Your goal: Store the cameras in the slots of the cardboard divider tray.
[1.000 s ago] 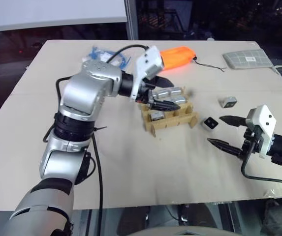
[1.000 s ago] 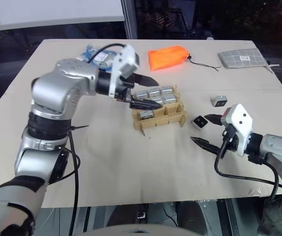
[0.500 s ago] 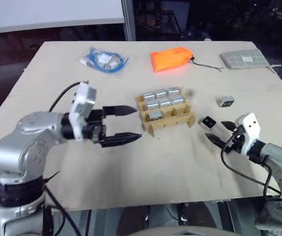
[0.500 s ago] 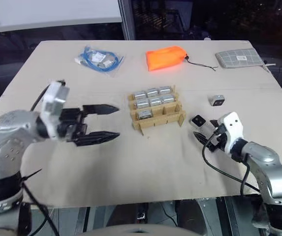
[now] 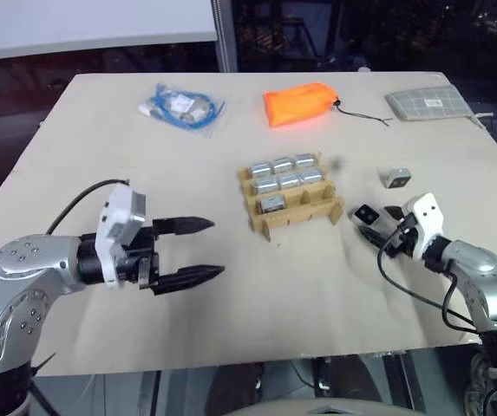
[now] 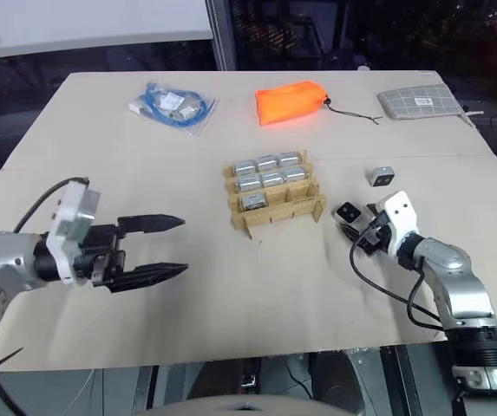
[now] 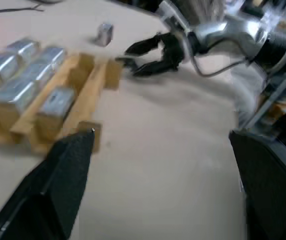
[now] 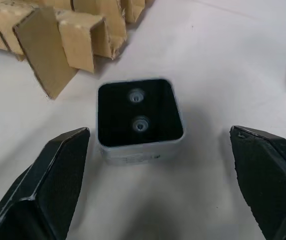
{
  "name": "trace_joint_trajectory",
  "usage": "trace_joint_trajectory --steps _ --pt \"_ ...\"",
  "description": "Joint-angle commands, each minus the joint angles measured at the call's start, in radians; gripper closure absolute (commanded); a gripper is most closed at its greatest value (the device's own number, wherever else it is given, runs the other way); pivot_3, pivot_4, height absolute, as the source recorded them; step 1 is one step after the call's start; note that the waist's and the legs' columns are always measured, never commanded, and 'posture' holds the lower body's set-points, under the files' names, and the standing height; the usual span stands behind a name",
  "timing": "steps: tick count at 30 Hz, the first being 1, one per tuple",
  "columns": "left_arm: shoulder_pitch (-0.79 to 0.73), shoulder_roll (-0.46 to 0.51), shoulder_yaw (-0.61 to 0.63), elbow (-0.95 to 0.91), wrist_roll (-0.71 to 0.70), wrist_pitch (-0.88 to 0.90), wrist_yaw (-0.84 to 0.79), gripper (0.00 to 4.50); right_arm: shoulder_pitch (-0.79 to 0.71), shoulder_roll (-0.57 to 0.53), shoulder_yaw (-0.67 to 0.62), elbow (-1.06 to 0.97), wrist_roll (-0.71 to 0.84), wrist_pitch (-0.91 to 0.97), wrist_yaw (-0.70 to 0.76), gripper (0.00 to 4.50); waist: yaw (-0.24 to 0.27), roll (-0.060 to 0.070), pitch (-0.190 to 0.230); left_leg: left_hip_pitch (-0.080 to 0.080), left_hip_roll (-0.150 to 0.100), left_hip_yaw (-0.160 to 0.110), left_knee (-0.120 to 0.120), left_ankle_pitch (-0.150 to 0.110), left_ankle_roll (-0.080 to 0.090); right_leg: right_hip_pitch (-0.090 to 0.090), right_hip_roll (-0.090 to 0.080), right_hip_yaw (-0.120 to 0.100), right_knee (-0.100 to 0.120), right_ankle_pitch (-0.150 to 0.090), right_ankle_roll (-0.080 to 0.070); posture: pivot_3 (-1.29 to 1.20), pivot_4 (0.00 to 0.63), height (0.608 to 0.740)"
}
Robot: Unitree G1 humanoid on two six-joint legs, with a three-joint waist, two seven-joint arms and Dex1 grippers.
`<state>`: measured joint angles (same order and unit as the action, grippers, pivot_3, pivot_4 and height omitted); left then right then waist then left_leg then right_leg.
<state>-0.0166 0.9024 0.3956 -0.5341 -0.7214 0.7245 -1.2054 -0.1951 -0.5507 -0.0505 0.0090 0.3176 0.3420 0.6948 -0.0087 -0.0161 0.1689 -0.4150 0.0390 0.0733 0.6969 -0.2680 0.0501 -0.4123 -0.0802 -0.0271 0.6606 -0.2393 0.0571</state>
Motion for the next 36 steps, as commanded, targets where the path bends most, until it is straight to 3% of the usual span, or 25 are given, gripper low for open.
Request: trace_joint_trajectory --steps 1,4,7,9,15,20,27,30,36 --pt "-0.033 0.014 -0.010 -0.020 -0.014 -0.047 0.004 0.04 -0.013 -0.002 -0.009 -0.011 0.005 -0.030 0.029 0.00 0.001 0.000 0.000 0.000 0.000 0.000 0.000 0.000 0.000 0.000 0.000 0.000 0.000 0.000 0.000 0.00 0.150 0.740" --pt "-0.065 0.010 -0.030 -0.021 -0.028 -0.057 0.017 0.00 -0.014 0.008 -0.016 -0.007 0.002 -0.051 0.030 0.74 0.001 0.000 0.000 0.000 0.000 0.000 0.000 0.000 0.000 0.000 0.000 0.000 0.000 0.000 0.000 0.00 0.150 0.740" --pt "-0.073 0.015 -0.043 -0.015 -0.032 -0.063 0.017 0.00 -0.014 0.014 -0.018 -0.004 0.004 -0.064 0.032 2.31 -0.002 0.000 0.000 0.000 0.000 0.000 0.000 0.000 0.000 0.000 0.000 0.000 0.000 0.000 0.000 0.00 0.150 0.740" --pt "-0.079 0.019 -0.052 -0.007 -0.028 -0.071 0.014 0.00 -0.019 0.017 -0.018 0.003 0.003 -0.070 0.030 2.75 -0.002 0.000 0.000 0.000 0.000 0.000 0.000 0.000 0.000 0.000 0.000 0.000 0.000 0.000 0.000 0.00 0.150 0.740" --pt "-0.098 0.014 -0.070 0.001 -0.045 -0.068 0.023 0.00 -0.030 0.015 -0.030 0.012 -0.027 -0.142 0.009 2.75 -0.002 0.000 0.000 0.000 0.000 0.000 0.000 0.000 0.000 0.000 0.000 0.000 0.000 0.000 0.000 0.00 0.150 0.740" --pt "-0.134 -0.080 -0.125 -0.014 -0.142 0.034 0.173 0.00 -0.064 -0.019 -0.026 0.054 -0.215 -0.489 -0.081 2.75 -0.002 0.001 0.001 0.000 0.000 0.000 0.000 0.000 0.000 0.000 -0.001 0.001 0.000 0.000 0.000 0.00 0.150 0.740" --pt "-0.264 -0.221 -0.128 0.128 -0.402 0.289 0.442 0.00 -0.066 -0.041 0.124 -0.032 -0.472 -0.879 -0.115 2.75 -0.007 0.001 0.001 0.000 0.000 -0.001 0.000 0.001 -0.001 0.000 0.000 0.000 0.001 0.000 0.001 0.00 0.150 0.740" --pt "-0.290 -0.235 -0.140 0.147 -0.486 0.354 0.469 0.00 -0.089 -0.034 0.167 -0.055 -0.540 -1.002 -0.141 2.75 -0.007 0.000 0.001 0.000 0.001 0.000 0.000 0.001 -0.001 0.000 0.000 0.001 0.001 0.000 0.001 0.00 0.150 0.740" --pt "-0.301 -0.221 -0.212 0.132 -0.495 0.386 0.423 0.00 -0.186 0.030 0.255 -0.105 -0.594 -1.104 -0.166 2.75 -0.005 0.000 0.001 0.001 0.000 -0.001 0.000 0.002 -0.003 0.000 -0.001 0.000 0.001 0.000 0.001 0.00 0.150 0.740"
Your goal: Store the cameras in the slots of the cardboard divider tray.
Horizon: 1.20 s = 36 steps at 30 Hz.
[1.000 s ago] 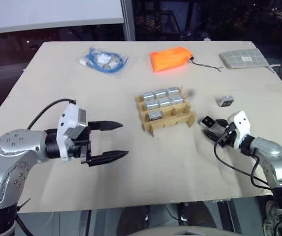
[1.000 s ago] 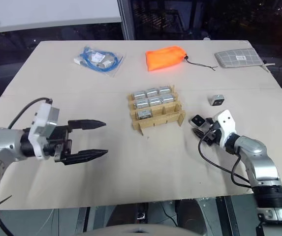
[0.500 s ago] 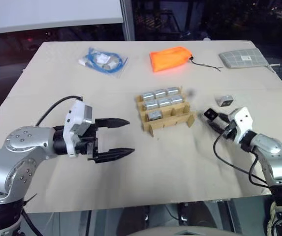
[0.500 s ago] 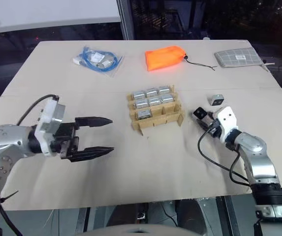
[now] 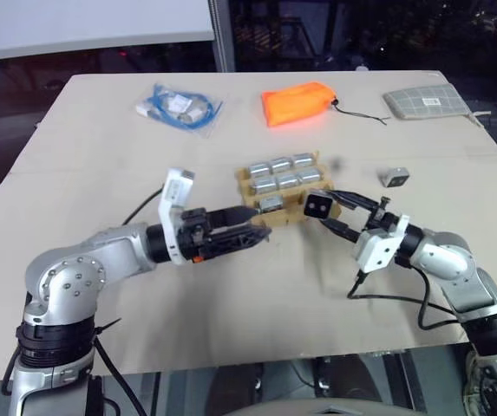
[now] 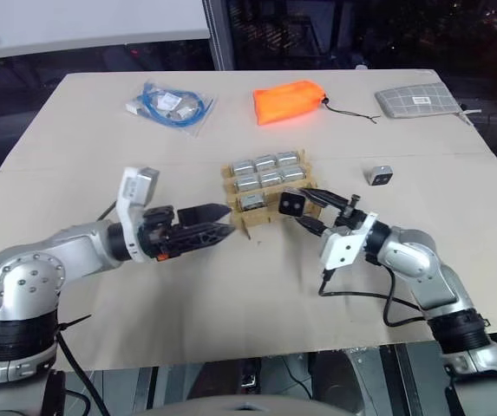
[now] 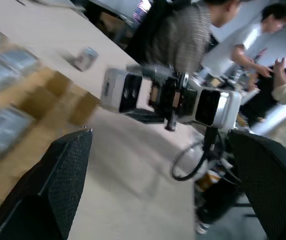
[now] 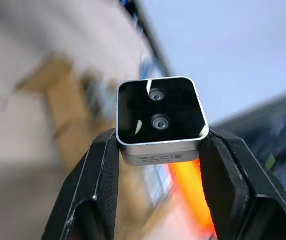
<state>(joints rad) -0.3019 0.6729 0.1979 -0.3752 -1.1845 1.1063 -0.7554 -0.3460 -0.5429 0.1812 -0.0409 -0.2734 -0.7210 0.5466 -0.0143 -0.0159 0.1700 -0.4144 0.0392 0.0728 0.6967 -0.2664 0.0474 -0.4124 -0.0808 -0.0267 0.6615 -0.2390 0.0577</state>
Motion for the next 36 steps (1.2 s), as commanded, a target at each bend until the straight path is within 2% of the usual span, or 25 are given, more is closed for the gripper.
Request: trace_joint_trajectory --steps 1,10,31,34,36 --pt "-0.017 0.009 -0.020 -0.028 -0.033 0.004 -0.032 0.00 -0.045 0.030 0.033 -0.058 -0.003 -0.043 -0.018 2.75 0.000 0.000 0.000 0.000 0.000 0.000 0.000 0.000 0.000 0.000 0.000 0.000 0.000 0.000 0.000 0.00 0.150 0.740" --pt "-0.045 0.005 -0.026 0.004 -0.009 -0.022 -0.050 0.00 -0.040 0.075 0.105 -0.107 0.000 -0.046 -0.016 2.75 0.003 0.000 0.000 0.000 0.000 -0.001 0.000 0.000 -0.001 0.000 -0.001 -0.001 0.000 0.000 0.000 0.00 0.150 0.740" --pt "-0.029 0.014 -0.040 0.018 0.065 -0.084 -0.125 0.00 -0.021 0.059 0.143 -0.146 0.042 0.038 0.038 2.75 0.003 0.000 0.000 0.000 0.000 -0.001 0.000 0.000 -0.001 0.000 -0.001 -0.001 0.000 0.000 0.000 0.00 0.150 0.740" --pt "-0.038 0.010 -0.044 0.026 0.072 -0.091 -0.129 0.79 -0.022 0.058 0.148 -0.149 0.048 0.047 0.047 2.75 0.003 0.000 0.000 0.000 0.000 -0.001 0.000 0.000 -0.001 0.000 -0.001 -0.001 0.000 0.000 0.000 0.00 0.150 0.740" --pt "-0.042 0.010 -0.052 0.027 0.077 -0.093 -0.132 1.80 -0.023 0.057 0.151 -0.151 0.049 0.049 0.048 2.75 0.003 0.000 0.000 0.000 0.000 -0.001 0.000 0.000 -0.001 0.000 -0.001 -0.001 0.000 0.000 0.000 0.00 0.150 0.740"
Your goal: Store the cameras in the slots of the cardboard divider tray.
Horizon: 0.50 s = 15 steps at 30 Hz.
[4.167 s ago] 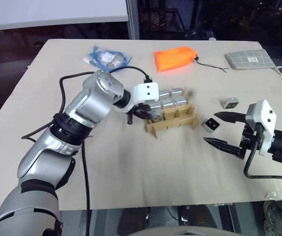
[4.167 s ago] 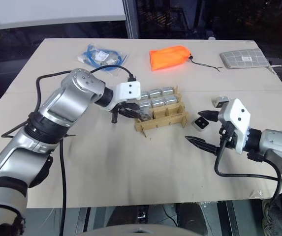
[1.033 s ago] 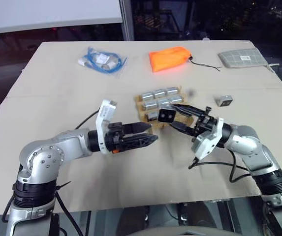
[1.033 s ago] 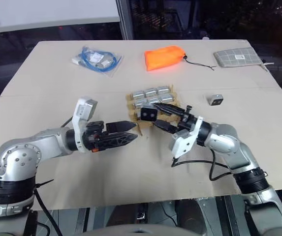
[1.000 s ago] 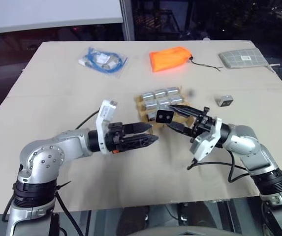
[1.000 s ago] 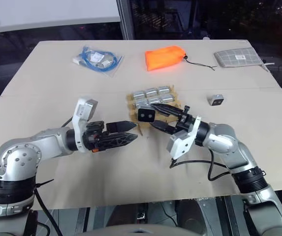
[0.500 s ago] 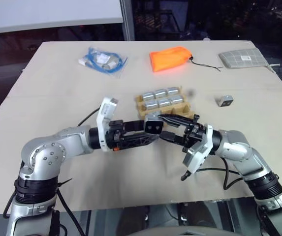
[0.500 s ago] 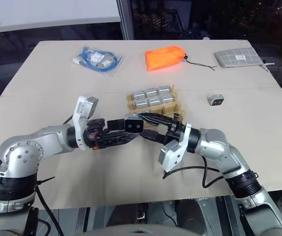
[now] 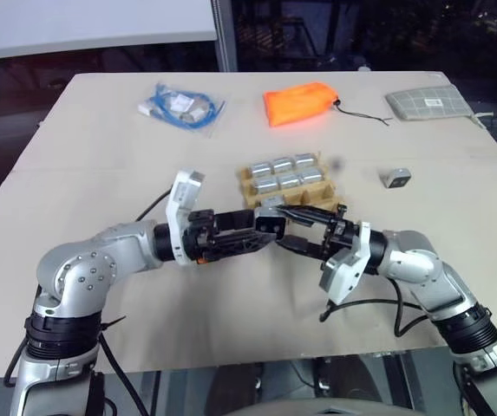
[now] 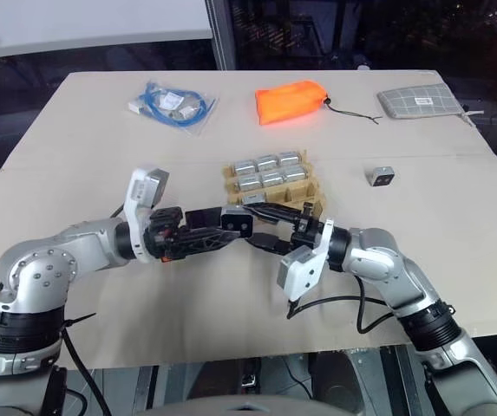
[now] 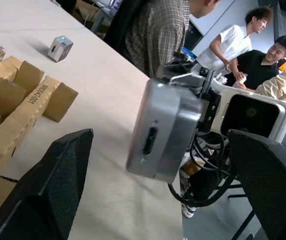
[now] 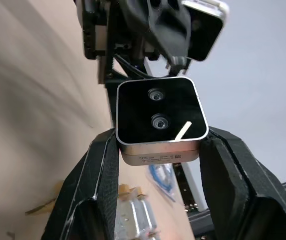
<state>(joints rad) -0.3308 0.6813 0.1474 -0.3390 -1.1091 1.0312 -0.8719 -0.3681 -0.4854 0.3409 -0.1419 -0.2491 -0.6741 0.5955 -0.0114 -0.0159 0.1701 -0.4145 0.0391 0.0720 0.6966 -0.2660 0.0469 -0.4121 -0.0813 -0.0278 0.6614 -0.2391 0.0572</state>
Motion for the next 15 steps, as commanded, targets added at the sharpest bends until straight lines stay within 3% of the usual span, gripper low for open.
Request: trace_joint_trajectory --steps 1,4,12,15 --pt "-0.016 0.000 -0.005 -0.009 0.004 -0.017 -0.017 2.29 -0.001 0.000 -0.009 -0.050 0.025 0.003 0.000 2.75 0.000 0.000 0.000 0.000 0.000 0.000 0.000 0.000 0.000 0.000 0.000 0.000 0.000 0.000 0.000 0.00 0.150 0.740" --pt "-0.027 -0.004 -0.016 -0.005 0.016 -0.020 -0.018 3.70 0.002 0.000 -0.010 -0.054 0.028 0.009 0.003 2.75 0.000 0.000 0.000 0.000 0.000 0.000 0.000 0.000 0.000 0.000 0.000 0.000 0.000 0.000 0.000 0.00 0.150 0.740" --pt "-0.097 -0.048 -0.055 0.019 0.115 -0.083 -0.006 3.70 0.036 -0.022 -0.056 -0.082 0.096 0.150 0.015 2.75 0.002 -0.001 0.000 0.000 0.000 0.000 0.000 0.000 0.000 0.000 0.000 0.000 0.000 0.000 0.000 0.00 0.150 0.740" --pt "-0.161 -0.050 -0.100 0.062 0.202 -0.146 -0.034 3.70 0.060 -0.047 -0.085 -0.087 0.127 0.210 0.027 1.38 0.004 -0.001 0.000 0.000 -0.001 0.000 0.000 0.000 0.000 0.000 0.001 0.000 0.000 0.000 0.000 0.00 0.150 0.740"
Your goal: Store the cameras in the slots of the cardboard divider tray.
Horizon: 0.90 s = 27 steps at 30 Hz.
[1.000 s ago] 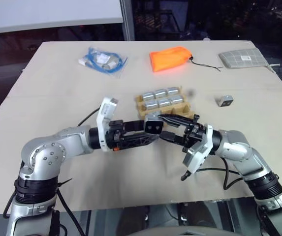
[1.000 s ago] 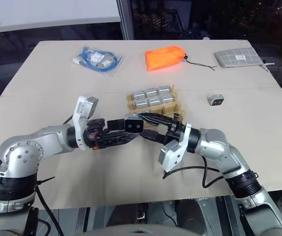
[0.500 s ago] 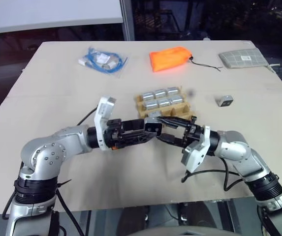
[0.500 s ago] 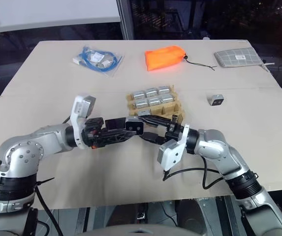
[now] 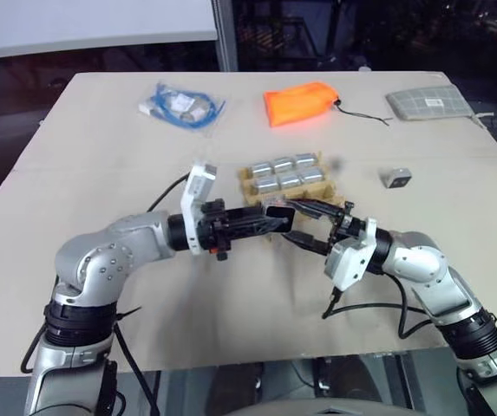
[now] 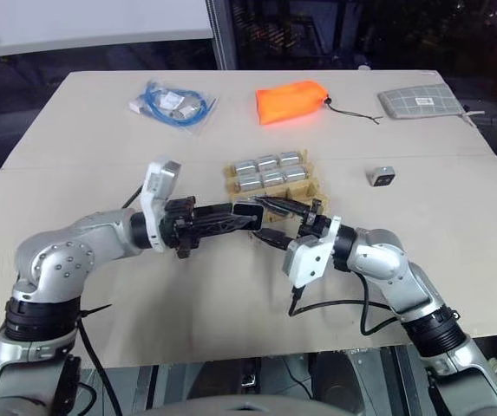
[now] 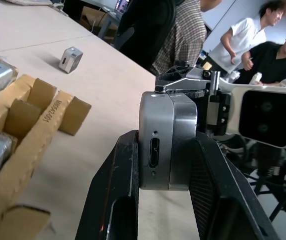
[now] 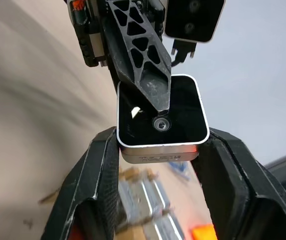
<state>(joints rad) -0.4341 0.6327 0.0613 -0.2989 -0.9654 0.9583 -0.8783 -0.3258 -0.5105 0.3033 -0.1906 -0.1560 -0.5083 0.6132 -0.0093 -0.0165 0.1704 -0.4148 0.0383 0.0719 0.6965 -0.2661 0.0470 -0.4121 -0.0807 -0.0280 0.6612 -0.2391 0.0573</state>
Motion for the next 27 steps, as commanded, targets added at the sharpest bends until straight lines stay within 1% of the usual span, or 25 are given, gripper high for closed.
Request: trace_joint_trajectory --steps 1,2,3,6,10,13,15,18,20,21,24,27 --pt "-0.077 -0.003 -0.028 0.040 0.087 -0.096 -0.039 3.70 0.024 -0.024 -0.056 -0.035 0.046 0.064 0.010 0.90 0.004 0.000 0.000 0.000 0.000 0.000 0.000 0.000 0.000 0.000 0.000 0.000 0.000 0.000 0.000 0.00 0.150 0.740" --pt "-0.103 -0.007 -0.046 0.066 0.124 -0.129 -0.050 3.70 0.033 -0.027 -0.070 -0.029 0.059 0.088 0.008 0.37 0.004 0.000 0.000 0.000 0.000 0.000 0.000 0.000 0.000 0.000 0.000 0.000 0.000 0.000 0.000 0.00 0.150 0.740" --pt "-0.132 -0.013 -0.063 0.097 0.160 -0.162 -0.063 3.70 0.038 -0.035 -0.085 -0.022 0.062 0.104 0.006 0.08 0.005 0.000 0.000 0.000 -0.001 0.000 0.000 0.000 0.000 0.000 0.000 0.000 0.000 0.000 0.000 0.00 0.150 0.740" --pt "-0.201 -0.033 -0.124 0.187 0.293 -0.278 -0.078 3.70 0.055 -0.047 -0.145 -0.022 0.077 0.153 -0.013 0.08 0.007 0.000 0.000 0.000 -0.001 0.001 0.000 0.000 0.000 0.000 0.000 0.000 -0.001 0.000 0.000 0.00 0.150 0.740" --pt "-0.248 -0.039 -0.238 0.280 0.475 -0.448 -0.142 3.70 0.074 -0.059 -0.241 -0.052 0.107 0.240 -0.041 0.08 0.008 0.000 0.000 -0.001 -0.001 0.001 -0.001 0.000 0.000 0.000 0.001 0.000 -0.001 0.000 0.000 0.00 0.150 0.740" --pt "-0.273 -0.060 -0.276 0.343 0.547 -0.514 -0.164 3.70 0.077 -0.065 -0.289 -0.075 0.123 0.285 -0.050 0.08 0.008 0.000 0.000 -0.001 -0.001 0.001 -0.002 0.000 0.000 -0.001 0.001 0.000 -0.002 0.000 0.000 0.00 0.150 0.740" --pt "-0.299 -0.081 -0.303 0.400 0.600 -0.557 -0.173 3.70 0.077 -0.064 -0.339 -0.105 0.162 0.340 -0.061 0.08 0.010 0.000 0.000 -0.001 -0.001 0.001 -0.003 0.000 0.000 -0.001 0.001 0.000 -0.002 0.000 0.000 0.00 0.150 0.740" --pt "-0.344 -0.115 -0.314 0.478 0.660 -0.595 -0.165 3.70 0.085 -0.080 -0.406 -0.183 0.303 0.505 -0.024 0.08 0.018 0.000 0.000 -0.002 -0.001 0.001 -0.003 0.000 0.000 -0.001 0.001 0.000 -0.003 0.000 0.000 0.00 0.150 0.740" --pt "-0.374 -0.143 -0.305 0.520 0.679 -0.607 -0.157 3.70 0.105 -0.126 -0.466 -0.254 0.461 0.691 0.022 0.08 0.023 0.000 0.000 -0.002 -0.001 0.001 -0.003 0.000 0.001 -0.001 0.001 0.000 -0.003 0.000 0.000 0.00 0.150 0.740" --pt "-0.384 -0.155 -0.301 0.535 0.686 -0.617 -0.156 3.70 0.123 -0.160 -0.499 -0.290 0.546 0.792 0.046 0.08 0.025 0.000 0.000 -0.002 -0.001 0.001 -0.003 0.000 0.001 -0.001 0.001 0.000 -0.003 0.000 0.000 0.00 0.150 0.740" --pt "-0.399 -0.177 -0.299 0.558 0.698 -0.624 -0.169 3.70 0.203 -0.306 -0.621 -0.395 0.774 1.058 0.122 0.08 0.029 0.000 0.000 -0.003 -0.001 0.000 -0.003 -0.002 0.004 -0.001 0.000 -0.002 -0.005 0.000 0.000 0.00 0.150 0.740" --pt "-0.402 -0.191 -0.304 0.565 0.709 -0.623 -0.185 3.70 0.271 -0.417 -0.748 -0.446 0.960 1.232 0.165 0.08 0.026 0.000 0.001 -0.003 -0.001 0.000 -0.003 -0.004 0.007 -0.001 -0.001 -0.002 -0.005 0.000 0.000 0.00 0.150 0.740"
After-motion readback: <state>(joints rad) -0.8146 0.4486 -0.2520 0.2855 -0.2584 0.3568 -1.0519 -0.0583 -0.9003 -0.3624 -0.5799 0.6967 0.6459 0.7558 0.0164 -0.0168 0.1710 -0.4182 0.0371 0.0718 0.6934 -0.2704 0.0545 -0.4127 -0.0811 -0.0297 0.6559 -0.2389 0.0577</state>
